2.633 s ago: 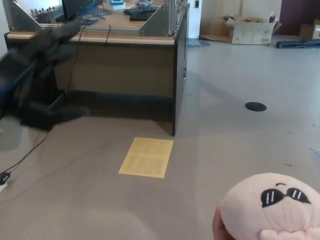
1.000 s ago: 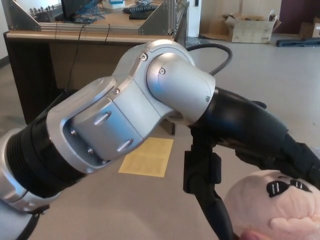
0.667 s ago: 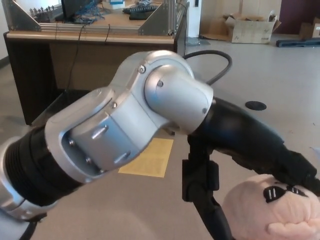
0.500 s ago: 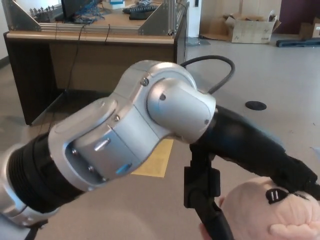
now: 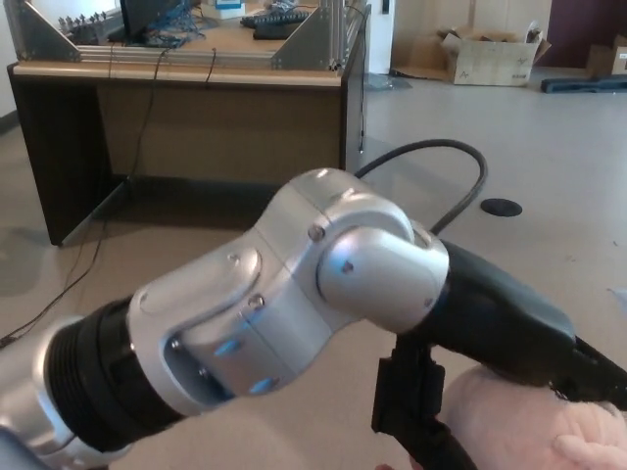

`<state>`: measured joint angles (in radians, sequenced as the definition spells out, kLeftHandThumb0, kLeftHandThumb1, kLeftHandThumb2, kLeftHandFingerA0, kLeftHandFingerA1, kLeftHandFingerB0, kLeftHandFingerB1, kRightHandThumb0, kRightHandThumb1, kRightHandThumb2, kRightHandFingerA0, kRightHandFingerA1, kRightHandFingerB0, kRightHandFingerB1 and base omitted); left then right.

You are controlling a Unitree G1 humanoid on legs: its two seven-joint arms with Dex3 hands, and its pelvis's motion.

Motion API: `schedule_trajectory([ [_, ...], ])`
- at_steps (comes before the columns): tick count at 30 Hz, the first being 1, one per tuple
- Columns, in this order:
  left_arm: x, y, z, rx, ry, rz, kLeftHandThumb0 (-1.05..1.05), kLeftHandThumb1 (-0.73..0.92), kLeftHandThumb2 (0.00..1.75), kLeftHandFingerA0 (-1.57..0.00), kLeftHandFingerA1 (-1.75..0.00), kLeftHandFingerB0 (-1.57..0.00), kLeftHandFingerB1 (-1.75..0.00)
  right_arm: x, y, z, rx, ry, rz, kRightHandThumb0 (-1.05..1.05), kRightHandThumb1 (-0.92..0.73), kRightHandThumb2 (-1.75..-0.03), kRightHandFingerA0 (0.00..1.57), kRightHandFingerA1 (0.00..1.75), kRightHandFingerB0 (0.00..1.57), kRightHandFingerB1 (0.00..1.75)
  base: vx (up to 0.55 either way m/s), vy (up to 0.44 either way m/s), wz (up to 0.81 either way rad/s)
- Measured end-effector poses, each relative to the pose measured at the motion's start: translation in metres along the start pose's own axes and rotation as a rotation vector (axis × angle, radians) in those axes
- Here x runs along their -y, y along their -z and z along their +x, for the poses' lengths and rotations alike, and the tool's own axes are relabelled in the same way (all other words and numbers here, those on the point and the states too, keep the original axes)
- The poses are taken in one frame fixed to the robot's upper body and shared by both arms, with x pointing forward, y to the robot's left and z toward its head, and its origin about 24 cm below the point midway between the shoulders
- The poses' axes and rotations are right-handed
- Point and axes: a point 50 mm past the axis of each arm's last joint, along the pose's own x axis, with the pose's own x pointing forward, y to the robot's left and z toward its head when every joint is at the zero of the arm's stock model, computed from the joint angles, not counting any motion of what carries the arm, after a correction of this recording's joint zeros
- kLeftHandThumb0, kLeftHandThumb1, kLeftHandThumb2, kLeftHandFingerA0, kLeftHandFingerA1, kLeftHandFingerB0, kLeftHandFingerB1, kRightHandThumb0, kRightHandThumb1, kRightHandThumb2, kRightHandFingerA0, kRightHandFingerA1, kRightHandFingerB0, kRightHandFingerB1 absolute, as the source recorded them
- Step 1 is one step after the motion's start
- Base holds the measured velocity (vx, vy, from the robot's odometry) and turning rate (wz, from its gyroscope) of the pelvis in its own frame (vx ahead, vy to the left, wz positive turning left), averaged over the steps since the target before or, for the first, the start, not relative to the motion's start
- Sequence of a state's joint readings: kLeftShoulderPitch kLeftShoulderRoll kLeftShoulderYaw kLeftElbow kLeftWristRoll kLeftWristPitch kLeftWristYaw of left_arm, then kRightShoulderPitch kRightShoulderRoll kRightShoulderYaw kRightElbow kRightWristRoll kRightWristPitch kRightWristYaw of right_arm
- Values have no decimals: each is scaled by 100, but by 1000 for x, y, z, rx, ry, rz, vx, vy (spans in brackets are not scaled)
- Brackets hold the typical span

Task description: The robot extends its left hand to pick up an emotional support dumpling from the palm of a person and brings its hand down by its side. Then it extends its arm again to hand the dumpling back to the person.

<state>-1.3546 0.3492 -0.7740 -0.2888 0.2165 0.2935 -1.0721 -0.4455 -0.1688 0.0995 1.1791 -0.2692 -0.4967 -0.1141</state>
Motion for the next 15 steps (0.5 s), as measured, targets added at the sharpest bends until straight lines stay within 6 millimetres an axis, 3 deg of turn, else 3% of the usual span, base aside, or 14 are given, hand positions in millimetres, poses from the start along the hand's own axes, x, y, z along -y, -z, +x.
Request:
schedule_trajectory([
  [7, 8, -2, 7, -4, -51, 41, -105, 41, 136, 0, -27, 0, 0, -1, 0, 0, -1, -4, -3, -41, -75, -62, 55, 79, 54, 47, 0, 0, 0],
  [8, 9, -2, 8, -2, -56, 45, -105, 54, 125, 0, -61, 0, 0, -1, 0, 0, -1, -4, -3, -41, -75, -62, 55, 79, 54, 47, 0, 0, 0],
  [9, 10, -2, 9, 1, -65, 46, -105, 54, 125, 0, -61, 0, 0, -1, 0, 0, -1, -4, -3, -41, -75, -62, 55, 79, 54, 47, 0, 0, 0],
  [10, 11, -2, 10, 7, -79, 42, -105, 33, 137, 0, -60, 0, 0, -1, 0, 0, -1, -5, -3, -41, -75, -62, 55, 79, 54, 47, 0, 0, 0],
  [11, 16, -1, 13, 23, -105, 28, -105, 57, 127, 0, -64, 0, 0, -1, 0, 0, -1, -5, -4, -41, -75, -62, 55, 79, 54, 47, 0, 0, 0],
  [13, 23, 1, 16, 44, -137, 9, -105, 57, 127, 0, -64, 0, 0, -1, 0, 0, -2, -5, -4, -41, -75, -62, 55, 79, 54, 47, 0, 0, 0],
  [14, 24, 1, 17, 52, -150, 5, -105, 35, 134, -3, -61, 0, 0, -1, 0, 0, -1, -5, -4, -41, -75, -62, 55, 79, 54, 47, 0, 0, 0],
  [15, 25, 1, 17, 56, -159, 5, -105, 33, 133, -4, -61, 0, 0, -1, 0, 0, -2, -6, -4, -41, -75, -62, 55, 79, 54, 47, 0, 0, 0],
])
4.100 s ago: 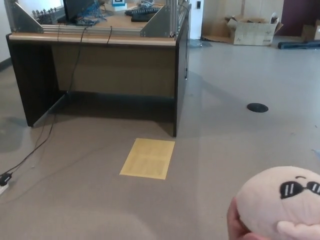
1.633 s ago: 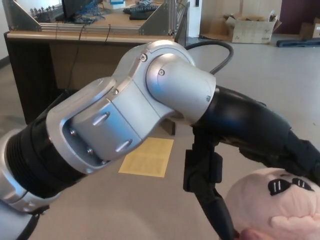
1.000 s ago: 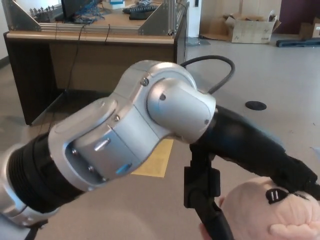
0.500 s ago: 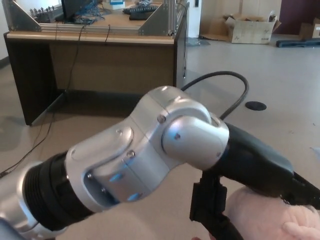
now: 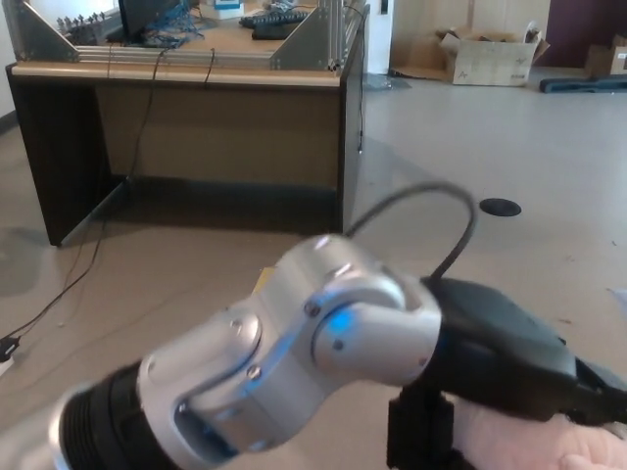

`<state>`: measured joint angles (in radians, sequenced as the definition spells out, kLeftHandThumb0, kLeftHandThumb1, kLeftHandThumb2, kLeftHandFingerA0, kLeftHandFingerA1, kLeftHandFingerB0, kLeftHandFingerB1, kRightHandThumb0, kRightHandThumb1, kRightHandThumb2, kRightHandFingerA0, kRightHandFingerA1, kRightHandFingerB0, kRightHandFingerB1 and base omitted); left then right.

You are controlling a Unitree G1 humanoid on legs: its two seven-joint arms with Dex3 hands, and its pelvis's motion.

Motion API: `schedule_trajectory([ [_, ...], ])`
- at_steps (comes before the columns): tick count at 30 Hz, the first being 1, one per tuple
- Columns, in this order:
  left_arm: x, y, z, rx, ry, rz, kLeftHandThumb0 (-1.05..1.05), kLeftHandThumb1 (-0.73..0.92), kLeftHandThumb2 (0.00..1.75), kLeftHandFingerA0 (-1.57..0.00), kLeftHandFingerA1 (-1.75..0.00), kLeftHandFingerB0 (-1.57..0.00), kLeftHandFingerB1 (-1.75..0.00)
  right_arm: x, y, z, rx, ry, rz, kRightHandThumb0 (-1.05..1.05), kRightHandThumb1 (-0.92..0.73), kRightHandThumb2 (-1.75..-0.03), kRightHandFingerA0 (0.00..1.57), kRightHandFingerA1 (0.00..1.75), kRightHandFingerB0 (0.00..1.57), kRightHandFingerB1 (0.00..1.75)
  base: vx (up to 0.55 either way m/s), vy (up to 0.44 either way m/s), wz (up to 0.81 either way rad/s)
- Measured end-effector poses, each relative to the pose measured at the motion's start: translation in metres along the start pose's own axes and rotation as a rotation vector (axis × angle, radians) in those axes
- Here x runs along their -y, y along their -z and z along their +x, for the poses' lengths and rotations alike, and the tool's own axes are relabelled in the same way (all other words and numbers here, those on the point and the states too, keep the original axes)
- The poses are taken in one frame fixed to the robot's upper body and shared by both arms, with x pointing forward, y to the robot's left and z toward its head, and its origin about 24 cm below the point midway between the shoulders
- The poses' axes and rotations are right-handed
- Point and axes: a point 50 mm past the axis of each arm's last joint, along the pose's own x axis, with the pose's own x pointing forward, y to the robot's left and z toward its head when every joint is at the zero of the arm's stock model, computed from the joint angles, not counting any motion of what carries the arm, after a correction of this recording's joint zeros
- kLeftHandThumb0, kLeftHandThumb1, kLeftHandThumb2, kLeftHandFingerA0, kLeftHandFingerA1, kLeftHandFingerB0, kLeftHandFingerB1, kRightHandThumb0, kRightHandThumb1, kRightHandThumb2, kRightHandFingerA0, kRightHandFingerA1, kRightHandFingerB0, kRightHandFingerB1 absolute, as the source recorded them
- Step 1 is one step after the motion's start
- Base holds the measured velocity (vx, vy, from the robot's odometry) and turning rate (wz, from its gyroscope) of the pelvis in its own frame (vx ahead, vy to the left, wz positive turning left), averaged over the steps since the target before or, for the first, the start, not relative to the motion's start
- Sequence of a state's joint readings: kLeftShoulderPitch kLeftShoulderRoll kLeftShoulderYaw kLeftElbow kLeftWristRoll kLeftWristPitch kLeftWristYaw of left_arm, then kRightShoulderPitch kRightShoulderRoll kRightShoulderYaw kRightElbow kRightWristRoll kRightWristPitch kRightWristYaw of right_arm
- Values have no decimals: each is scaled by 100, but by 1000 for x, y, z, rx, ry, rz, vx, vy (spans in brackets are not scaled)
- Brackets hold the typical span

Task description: The robot extends its left hand to pick up an emotional support dumpling from the palm of a person and brings its hand down by its side. Then it extends its arm again to hand the dumpling back to the person.

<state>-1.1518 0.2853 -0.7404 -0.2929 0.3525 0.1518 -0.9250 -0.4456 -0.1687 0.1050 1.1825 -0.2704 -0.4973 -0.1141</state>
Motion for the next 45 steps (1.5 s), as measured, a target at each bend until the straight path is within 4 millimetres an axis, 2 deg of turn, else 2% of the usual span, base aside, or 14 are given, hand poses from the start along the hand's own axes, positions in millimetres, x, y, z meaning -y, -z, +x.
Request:
schedule_trajectory([
  [7, 5, 3, -1, 23, -104, 19, -105, 37, 134, -3, -59, 0, 0, 0, 0, 0, 1, 0, 0, -41, -75, -62, 55, 79, 54, 47, 0, 0, 0],
  [8, 5, 3, -2, 26, -114, 21, -105, 76, 107, -1, -71, 0, -1, 0, 0, 0, 1, 0, 0, -41, -75, -62, 55, 79, 54, 47, 0, 0, 0],
  [22, 10, 6, -4, 49, -199, 53, -105, 61, 139, -6, -55, 0, 0, 0, 0, 0, 1, 0, 0, -41, -75, -62, 55, 79, 54, 47, 0, 0, 0],
  [23, 10, 6, -4, 49, -201, 56, -105, 81, 107, 0, -68, 0, 0, 0, 0, 0, 1, 0, 0, -41, -75, -62, 55, 79, 54, 47, 0, 0, 0],
  [25, 10, 6, -4, 48, -200, 64, -105, 40, 133, -1, -52, 0, 0, 0, 0, 0, 1, 0, 0, -41, -75, -62, 55, 79, 54, 47, 0, 0, 0],
  [28, 10, 7, -4, 43, -200, 76, -105, 40, 133, -1, -52, 0, 0, 0, 0, 0, 1, 0, -1, -41, -75, -62, 55, 79, 54, 47, 0, 0, 0],
  [30, 10, 7, -4, 42, -200, 79, -105, 79, 108, 0, -65, 0, 0, 0, 0, 0, 1, 0, 0, -41, -75, -62, 55, 79, 54, 47, 0, 0, 0],
  [31, 10, 7, -4, 39, -201, 82, -105, 37, 133, 0, -52, 0, 0, 0, 0, 0, 2, 0, -1, -41, -75, -62, 55, 79, 54, 47, 0, 0, 0],
  [36, 12, 7, -4, 37, -218, 70, -105, 63, 138, -1, -52, 0, 0, 0, -1, 1, 4, 0, -1, -41, -75, -62, 55, 79, 54, 47, 0, 0, 0],
  [39, 16, 8, -4, 35, -245, 32, -105, 60, 103, 0, -44, 0, -31, 1, -2, 2, 8, 1, -1, -41, -75, -62, 55, 79, 54, 47, 0, 0, 0],
  [40, 17, 8, -4, 30, -254, 7, -105, 32, 139, -1, -33, -6, -37, 1, -3, 2, 9, 2, -1, -41, -75, -62, 55, 79, 54, 47, 0, 0, 0],
  [42, 16, 8, -4, 29, -273, -30, -105, 32, 139, -1, -33, -6, -37, 1, -3, 2, 9, 1, -1, -41, -75, -62, 55, 79, 54, 47, 0, 0, 0],
  [43, 15, 7, -4, 28, -284, -52, 104, -73, 0, 0, -29, -18, -38, 1, -3, 2, 10, 1, -1, -41, -75, -62, 55, 79, 54, 47, 0, 0, 0],
  [45, 12, 8, -5, 31, -304, -92, 102, -73, 14, -14, 0, -44, -41, 0, -3, 2, 10, 0, 0, -41, -75, -62, 55, 79, 54, 47, 0, 0, 0],
])
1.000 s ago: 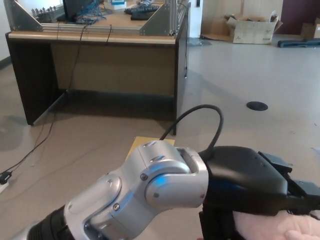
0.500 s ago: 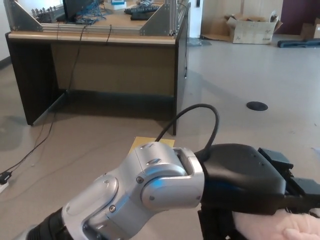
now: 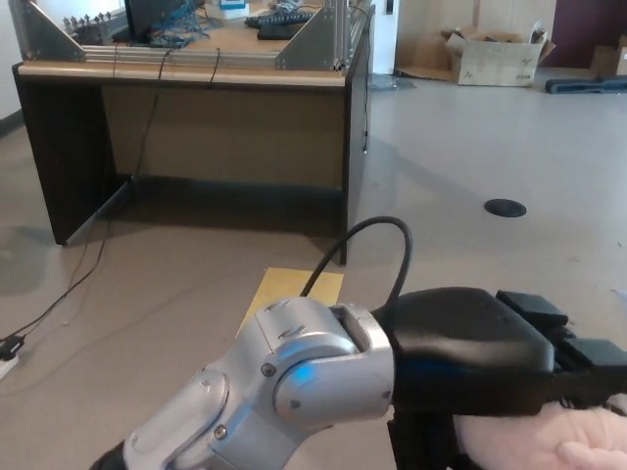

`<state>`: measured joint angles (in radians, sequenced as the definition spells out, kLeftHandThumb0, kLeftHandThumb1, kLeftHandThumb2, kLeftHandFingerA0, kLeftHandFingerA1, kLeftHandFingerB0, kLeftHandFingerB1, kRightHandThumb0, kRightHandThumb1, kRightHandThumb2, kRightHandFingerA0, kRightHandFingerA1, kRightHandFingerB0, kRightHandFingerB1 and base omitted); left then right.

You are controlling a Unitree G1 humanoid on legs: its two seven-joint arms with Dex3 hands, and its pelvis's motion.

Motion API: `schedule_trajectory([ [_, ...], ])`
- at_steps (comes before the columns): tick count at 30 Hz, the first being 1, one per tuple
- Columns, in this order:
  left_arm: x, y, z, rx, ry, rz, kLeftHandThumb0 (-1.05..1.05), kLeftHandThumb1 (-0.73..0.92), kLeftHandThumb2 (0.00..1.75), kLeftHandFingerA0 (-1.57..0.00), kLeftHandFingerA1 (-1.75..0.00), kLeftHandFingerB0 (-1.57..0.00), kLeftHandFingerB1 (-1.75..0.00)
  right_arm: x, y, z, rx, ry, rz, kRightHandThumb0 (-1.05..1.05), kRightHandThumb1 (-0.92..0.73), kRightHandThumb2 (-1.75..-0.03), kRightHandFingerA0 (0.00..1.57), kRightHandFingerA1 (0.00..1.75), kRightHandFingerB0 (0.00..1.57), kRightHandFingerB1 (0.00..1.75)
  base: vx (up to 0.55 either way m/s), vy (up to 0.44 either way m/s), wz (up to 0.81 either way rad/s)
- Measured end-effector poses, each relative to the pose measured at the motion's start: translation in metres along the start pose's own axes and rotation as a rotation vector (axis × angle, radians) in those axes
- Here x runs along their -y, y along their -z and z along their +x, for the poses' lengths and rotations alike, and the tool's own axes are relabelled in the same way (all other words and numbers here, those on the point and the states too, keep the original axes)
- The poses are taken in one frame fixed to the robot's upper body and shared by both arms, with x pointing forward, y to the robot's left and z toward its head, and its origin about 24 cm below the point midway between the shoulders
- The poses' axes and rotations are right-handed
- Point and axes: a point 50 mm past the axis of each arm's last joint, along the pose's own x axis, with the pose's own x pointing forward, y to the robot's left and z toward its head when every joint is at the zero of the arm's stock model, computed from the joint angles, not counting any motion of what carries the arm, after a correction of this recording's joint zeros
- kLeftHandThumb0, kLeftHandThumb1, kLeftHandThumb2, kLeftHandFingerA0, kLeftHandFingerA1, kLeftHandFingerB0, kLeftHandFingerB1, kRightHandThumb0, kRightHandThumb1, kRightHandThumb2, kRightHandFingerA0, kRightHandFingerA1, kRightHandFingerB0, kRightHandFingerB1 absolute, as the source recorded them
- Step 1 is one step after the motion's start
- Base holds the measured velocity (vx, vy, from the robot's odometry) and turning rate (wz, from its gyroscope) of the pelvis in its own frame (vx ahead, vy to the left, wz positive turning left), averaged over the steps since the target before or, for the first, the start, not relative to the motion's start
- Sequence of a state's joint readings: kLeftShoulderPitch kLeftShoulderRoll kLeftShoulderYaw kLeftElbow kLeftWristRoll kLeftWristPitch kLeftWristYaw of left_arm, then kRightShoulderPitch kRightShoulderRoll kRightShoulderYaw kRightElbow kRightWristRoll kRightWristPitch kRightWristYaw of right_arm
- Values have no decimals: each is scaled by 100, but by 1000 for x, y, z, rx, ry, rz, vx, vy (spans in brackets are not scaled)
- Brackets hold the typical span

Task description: The robot extends its left hand to pick up an emotional support dumpling from the palm of a person and brings its hand down by its side. Then it extends its arm again to hand the dumpling back to the person.

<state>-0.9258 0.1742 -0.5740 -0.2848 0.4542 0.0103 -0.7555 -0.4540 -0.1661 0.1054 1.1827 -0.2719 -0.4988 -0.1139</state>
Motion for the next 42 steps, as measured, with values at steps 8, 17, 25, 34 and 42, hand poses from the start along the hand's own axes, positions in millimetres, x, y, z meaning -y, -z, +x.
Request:
schedule_trajectory([
  [8, -11, 10, 0, -8, -56, -198, -23, 67, 74, -79, -133, -87, -94, -3, -5, 2, 26, -10, -24, -45, -75, -63, 65, 59, 63, 43, 0, 0, 0],
  [17, 0, 25, -2, -5, -92, -510, -33, 74, 62, -77, -131, -87, -90, -3, -15, 4, 88, -16, -103, -54, -76, -62, 83, 83, 69, 54, 0, 0, 0],
  [25, 4, 35, -8, 34, -196, -785, -21, 76, 65, -76, -156, -90, -101, 0, -22, 8, 107, -7, -107, -29, -61, -58, 82, 54, 73, 49, 0, 0, 0],
  [34, -19, 55, -33, 55, -396, -978, -15, 83, 63, -69, -162, -81, -108, 0, -23, 8, 109, -6, -107, -30, -61, -59, 90, 57, 74, 49, 0, 0, 0],
  [42, -49, 81, -81, 50, -624, -1087, -19, 79, 66, -79, -141, -90, -88, 0, -23, 8, 109, -6, -108, -30, -61, -59, 90, 59, 75, 50, 0, 0, 0],
])
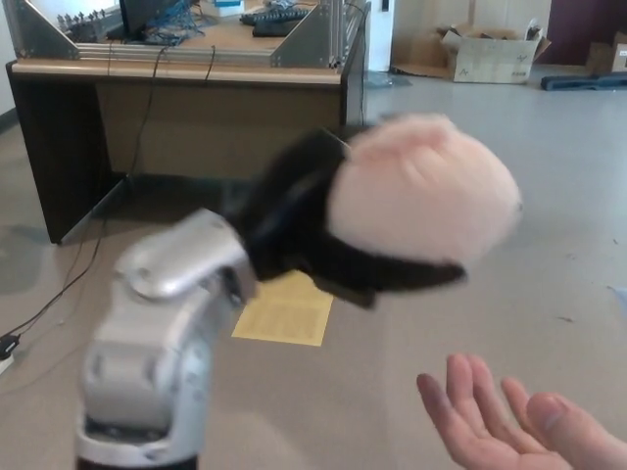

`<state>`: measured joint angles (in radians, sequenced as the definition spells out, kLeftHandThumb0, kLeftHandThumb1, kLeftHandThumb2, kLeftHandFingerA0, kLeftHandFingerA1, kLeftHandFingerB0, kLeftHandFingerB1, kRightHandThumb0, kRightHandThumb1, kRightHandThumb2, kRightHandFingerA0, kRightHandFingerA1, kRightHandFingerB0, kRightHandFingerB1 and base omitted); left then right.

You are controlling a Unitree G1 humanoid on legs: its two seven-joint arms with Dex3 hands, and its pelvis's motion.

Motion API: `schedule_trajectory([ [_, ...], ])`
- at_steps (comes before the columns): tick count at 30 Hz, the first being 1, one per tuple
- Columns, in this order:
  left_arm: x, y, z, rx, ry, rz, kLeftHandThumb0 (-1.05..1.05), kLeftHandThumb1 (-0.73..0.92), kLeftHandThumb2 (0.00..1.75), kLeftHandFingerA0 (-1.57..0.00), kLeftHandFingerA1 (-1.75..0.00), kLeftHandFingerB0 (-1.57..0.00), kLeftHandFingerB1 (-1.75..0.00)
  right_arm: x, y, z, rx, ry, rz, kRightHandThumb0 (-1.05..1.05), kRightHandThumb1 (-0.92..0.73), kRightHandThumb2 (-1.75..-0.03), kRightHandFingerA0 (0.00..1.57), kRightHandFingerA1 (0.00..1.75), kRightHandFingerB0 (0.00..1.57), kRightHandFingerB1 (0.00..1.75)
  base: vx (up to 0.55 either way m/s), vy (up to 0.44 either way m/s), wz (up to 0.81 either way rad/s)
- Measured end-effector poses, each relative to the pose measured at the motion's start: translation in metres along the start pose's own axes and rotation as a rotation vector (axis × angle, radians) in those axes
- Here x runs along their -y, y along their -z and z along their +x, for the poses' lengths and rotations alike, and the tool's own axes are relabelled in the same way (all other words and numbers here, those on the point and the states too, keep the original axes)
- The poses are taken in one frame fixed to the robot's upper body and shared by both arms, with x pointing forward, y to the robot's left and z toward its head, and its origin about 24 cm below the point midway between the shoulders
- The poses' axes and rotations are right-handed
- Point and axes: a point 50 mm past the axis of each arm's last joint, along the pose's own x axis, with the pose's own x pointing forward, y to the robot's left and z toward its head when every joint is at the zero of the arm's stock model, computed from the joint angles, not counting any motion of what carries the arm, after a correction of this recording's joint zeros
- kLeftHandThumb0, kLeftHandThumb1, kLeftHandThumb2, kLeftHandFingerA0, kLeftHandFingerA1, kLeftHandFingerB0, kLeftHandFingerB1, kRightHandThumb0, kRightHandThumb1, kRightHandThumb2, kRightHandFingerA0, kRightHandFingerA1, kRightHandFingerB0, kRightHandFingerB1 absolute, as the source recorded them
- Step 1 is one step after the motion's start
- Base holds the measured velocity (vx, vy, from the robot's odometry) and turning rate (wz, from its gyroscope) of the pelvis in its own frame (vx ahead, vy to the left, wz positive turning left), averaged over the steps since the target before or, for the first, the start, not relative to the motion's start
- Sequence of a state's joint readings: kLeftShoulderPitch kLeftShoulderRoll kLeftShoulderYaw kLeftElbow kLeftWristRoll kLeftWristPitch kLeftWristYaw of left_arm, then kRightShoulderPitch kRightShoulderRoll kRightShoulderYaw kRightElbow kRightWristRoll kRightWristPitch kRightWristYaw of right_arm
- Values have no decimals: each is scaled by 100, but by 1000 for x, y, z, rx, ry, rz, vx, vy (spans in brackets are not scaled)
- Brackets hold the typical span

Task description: The robot extends its left hand to pick up an emotional support dumpling from the palm of a person and brings its hand down by its side. Then it extends its arm again to hand the dumpling back to the person.

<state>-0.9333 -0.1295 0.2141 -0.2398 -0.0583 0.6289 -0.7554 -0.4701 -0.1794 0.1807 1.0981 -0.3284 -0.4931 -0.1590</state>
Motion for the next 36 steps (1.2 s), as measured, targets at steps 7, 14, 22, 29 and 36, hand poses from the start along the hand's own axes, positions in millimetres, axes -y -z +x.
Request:
schedule_trajectory([
  [7, -44, -14, -37, 14, -170, -62, -16, 89, 66, -72, -149, -83, -97, -1, 1, -1, -4, -2, 1, -27, -60, -58, 88, 57, 74, 50, 0, 0, 0],
  [14, -81, -2, -120, -50, -406, -157, -6, 90, 72, -72, -152, -86, -100, -5, 15, -11, -46, -10, 6, -26, -60, -58, 86, 58, 72, 50, 0, 0, 0],
  [22, -79, 53, -229, -201, -676, -400, -1, 92, 64, -75, -163, -79, -105, -13, 39, -34, -125, -10, 29, -24, -60, -58, 84, 55, 69, 48, 0, 0, 0],
  [29, -47, 111, -299, -409, -829, -594, 0, 91, 63, -71, -169, -76, -112, -23, 60, -60, -196, 1, 58, -25, -59, -58, 85, 56, 71, 49, 0, 0, 0],
  [36, -26, 144, -329, -505, -893, -690, -5, 88, 61, -71, -169, -75, -117, -21, 60, -62, -188, 35, 69, -25, -59, -57, 84, 56, 71, 50, 0, 0, 0],
])
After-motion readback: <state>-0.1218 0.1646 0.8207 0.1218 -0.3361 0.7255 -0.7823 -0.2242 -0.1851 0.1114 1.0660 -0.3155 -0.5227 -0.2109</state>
